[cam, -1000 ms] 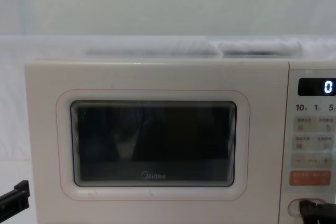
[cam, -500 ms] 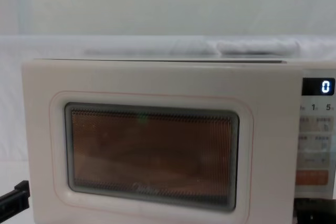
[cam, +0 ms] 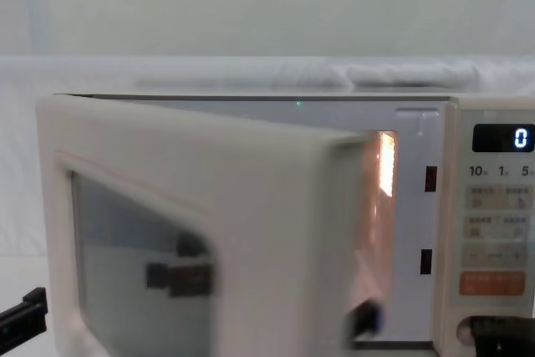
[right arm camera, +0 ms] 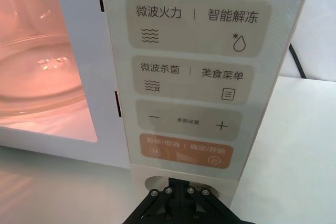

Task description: Press the button to open the microwave door with one hand; close the microwave door with the other hand.

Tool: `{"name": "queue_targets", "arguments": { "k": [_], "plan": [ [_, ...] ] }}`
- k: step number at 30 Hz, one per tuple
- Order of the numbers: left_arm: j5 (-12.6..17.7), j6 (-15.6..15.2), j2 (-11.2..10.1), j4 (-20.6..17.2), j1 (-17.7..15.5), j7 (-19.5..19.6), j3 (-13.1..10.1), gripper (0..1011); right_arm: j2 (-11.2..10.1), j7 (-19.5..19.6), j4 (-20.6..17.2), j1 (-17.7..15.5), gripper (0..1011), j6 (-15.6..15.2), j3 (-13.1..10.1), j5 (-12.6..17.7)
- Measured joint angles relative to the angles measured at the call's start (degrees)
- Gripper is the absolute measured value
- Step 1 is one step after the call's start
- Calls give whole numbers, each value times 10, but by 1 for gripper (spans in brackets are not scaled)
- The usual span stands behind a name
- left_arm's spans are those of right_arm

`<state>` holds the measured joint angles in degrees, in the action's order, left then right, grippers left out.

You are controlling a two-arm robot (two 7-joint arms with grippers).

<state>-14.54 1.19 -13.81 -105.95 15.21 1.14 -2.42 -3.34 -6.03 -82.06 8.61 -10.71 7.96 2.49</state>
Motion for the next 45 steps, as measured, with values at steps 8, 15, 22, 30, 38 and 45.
{"name": "queue_targets", "arguments": {
  "k": [8, 15, 22, 30, 38, 45],
  "plan": [
    [0, 0, 0, 0, 0, 0, 0, 1001, -2, 0, -17, -12, 0, -4, -2, -1],
    [0, 0, 0, 0, 0, 0, 0, 1001, -4, 0, -34, -25, 0, -11, -3, -1],
    [0, 0, 0, 0, 0, 0, 0, 1001, -4, 0, -50, -40, 0, -17, -5, -1],
    [0, 0, 0, 0, 0, 0, 0, 1001, -5, 0, -65, -52, 0, -22, -5, -2],
    [0, 0, 0, 0, 0, 0, 0, 1001, -9, -1, -125, -85, 0, -36, -2, -3],
    [0, 0, 0, 0, 0, 0, 0, 1001, -15, 0, -193, -124, 0, -45, -9, -4]
  ]
}}
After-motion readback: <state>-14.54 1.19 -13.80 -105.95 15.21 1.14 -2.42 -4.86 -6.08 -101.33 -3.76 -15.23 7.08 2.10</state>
